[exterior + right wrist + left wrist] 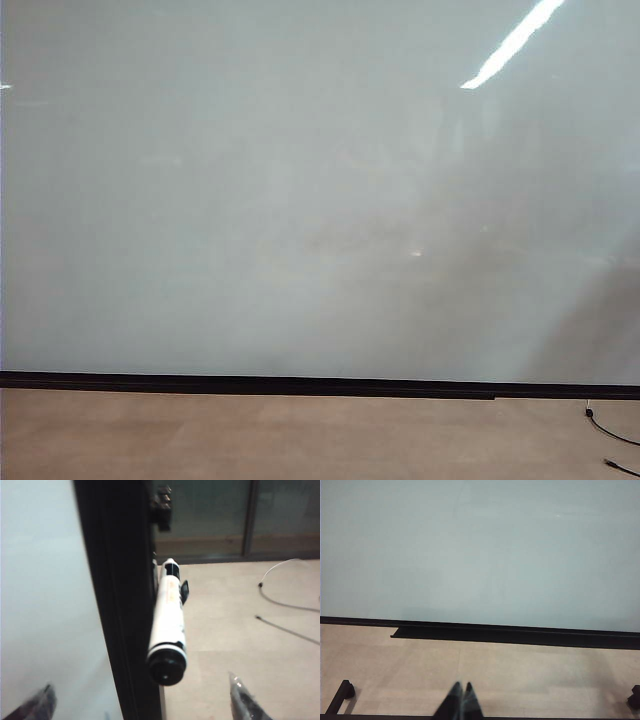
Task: Pick up the pen on the shelf to the right of the whiteboard and write the letter Z.
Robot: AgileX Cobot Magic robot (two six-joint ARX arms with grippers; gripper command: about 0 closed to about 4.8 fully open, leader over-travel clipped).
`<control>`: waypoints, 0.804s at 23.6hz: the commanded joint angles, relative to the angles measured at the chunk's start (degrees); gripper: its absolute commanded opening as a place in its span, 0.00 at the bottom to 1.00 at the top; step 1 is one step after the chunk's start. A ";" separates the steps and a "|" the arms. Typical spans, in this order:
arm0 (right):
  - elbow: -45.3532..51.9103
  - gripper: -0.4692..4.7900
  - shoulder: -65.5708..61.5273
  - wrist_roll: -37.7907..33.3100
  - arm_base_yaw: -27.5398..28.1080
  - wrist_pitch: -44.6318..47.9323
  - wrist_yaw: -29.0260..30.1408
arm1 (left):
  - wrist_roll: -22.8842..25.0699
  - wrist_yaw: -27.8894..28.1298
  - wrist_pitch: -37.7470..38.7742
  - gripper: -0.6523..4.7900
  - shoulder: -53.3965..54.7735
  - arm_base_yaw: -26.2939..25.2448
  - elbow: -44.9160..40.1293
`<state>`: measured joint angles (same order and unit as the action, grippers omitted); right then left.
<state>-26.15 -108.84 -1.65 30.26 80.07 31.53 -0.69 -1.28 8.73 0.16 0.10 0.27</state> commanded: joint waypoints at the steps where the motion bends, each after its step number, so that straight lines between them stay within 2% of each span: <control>1: -2.03 1.00 -1.38 -2.01 0.09 1.09 0.72 | 0.24 0.00 -0.59 0.11 0.02 0.02 0.11; 6: -3.82 0.99 -1.97 -2.14 1.11 1.09 0.55 | 0.24 -0.02 -0.59 0.11 0.02 0.02 0.11; 10: -6.69 0.91 -3.34 -5.51 2.16 1.09 4.33 | 0.24 0.00 -0.59 0.11 0.02 0.00 0.11; 15: -8.44 0.90 -3.76 -6.34 2.12 1.09 7.61 | 0.24 -0.02 -0.61 0.11 0.02 0.02 0.11; 19: -8.74 0.89 -3.76 -6.58 2.12 1.09 8.02 | 0.24 -0.02 -0.61 0.11 0.02 0.02 0.11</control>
<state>-34.79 -112.81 -7.90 32.36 80.27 39.07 -0.69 -1.28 8.75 0.16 0.10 0.25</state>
